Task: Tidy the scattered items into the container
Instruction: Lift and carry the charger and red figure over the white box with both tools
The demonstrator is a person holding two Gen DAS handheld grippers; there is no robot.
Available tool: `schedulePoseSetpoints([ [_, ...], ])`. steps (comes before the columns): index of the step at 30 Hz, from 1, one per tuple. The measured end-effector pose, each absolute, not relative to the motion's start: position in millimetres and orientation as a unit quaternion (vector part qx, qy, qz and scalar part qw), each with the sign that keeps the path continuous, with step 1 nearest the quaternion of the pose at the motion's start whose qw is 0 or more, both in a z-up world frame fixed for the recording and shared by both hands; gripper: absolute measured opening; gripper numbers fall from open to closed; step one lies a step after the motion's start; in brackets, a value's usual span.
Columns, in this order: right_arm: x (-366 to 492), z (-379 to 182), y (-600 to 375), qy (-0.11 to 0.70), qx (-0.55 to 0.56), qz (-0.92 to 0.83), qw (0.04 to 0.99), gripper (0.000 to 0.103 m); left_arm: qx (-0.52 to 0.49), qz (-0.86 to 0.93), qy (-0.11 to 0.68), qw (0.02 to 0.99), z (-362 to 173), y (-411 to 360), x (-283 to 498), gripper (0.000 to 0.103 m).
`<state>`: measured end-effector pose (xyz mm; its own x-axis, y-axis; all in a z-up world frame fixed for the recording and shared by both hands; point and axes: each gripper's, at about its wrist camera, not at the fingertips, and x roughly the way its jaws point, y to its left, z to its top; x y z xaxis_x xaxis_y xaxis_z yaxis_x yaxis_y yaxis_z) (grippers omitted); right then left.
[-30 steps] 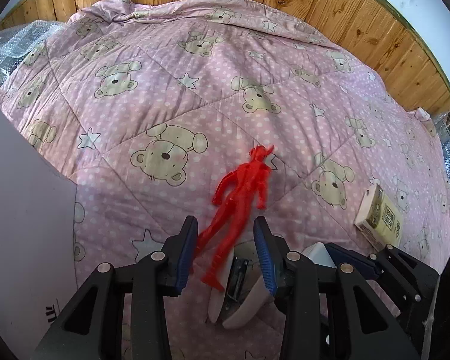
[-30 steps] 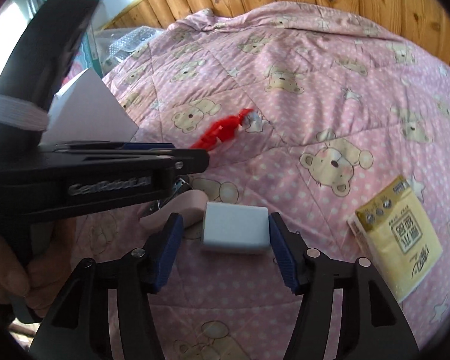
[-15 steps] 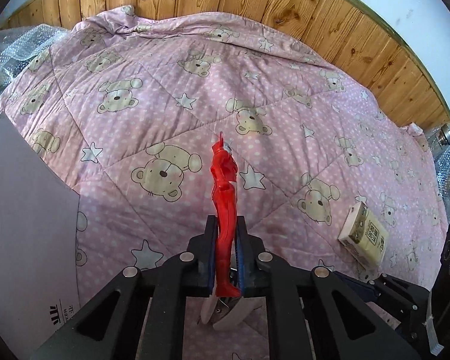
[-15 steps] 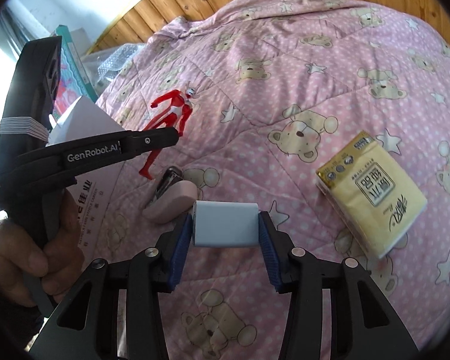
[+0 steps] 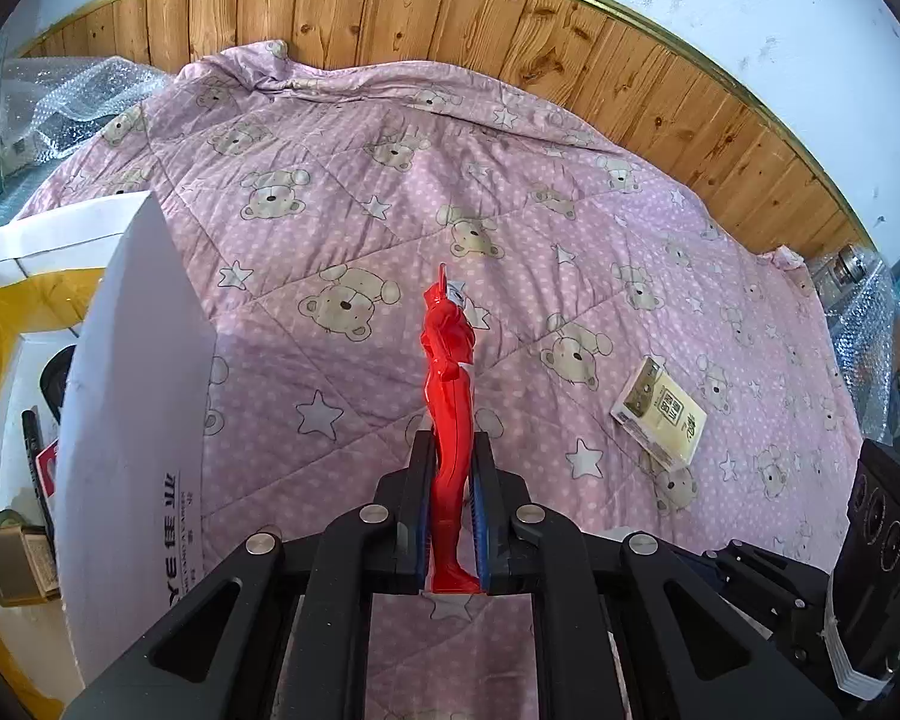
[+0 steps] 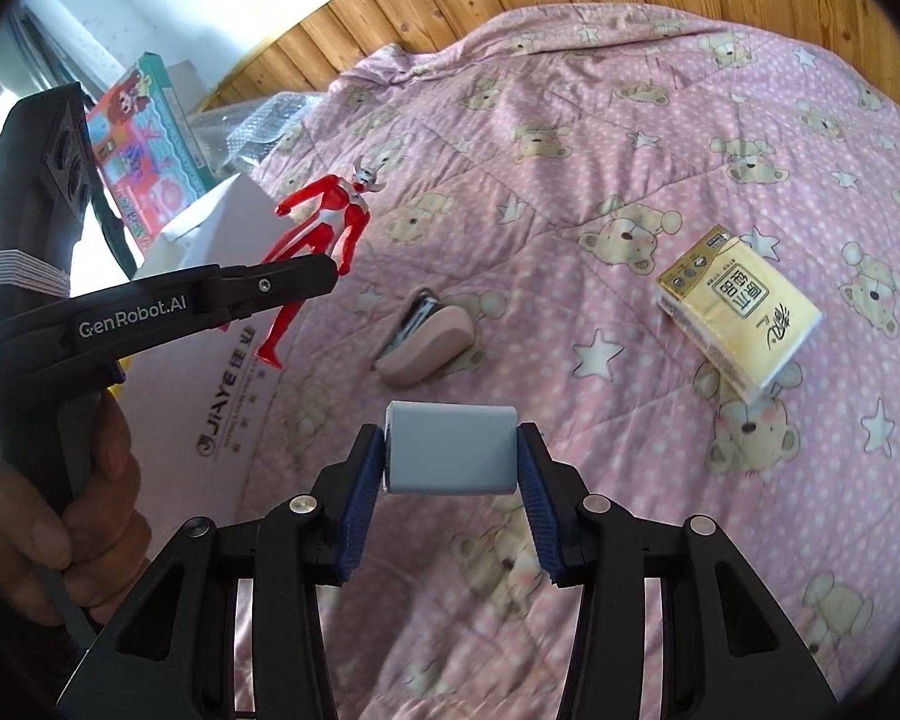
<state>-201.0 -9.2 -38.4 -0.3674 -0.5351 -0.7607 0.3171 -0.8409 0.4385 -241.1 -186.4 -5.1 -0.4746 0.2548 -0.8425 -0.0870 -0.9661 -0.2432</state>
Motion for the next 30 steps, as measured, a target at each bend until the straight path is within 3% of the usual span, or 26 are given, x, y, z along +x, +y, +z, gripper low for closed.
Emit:
schedulePoseSetpoints([
  [30, -72.6, 43.3, -80.7, -0.044, 0.446, -0.844, 0.296, 0.047, -0.425, 0.890, -0.115, 0.121, 77.7, -244.4, -91.0, 0.011],
])
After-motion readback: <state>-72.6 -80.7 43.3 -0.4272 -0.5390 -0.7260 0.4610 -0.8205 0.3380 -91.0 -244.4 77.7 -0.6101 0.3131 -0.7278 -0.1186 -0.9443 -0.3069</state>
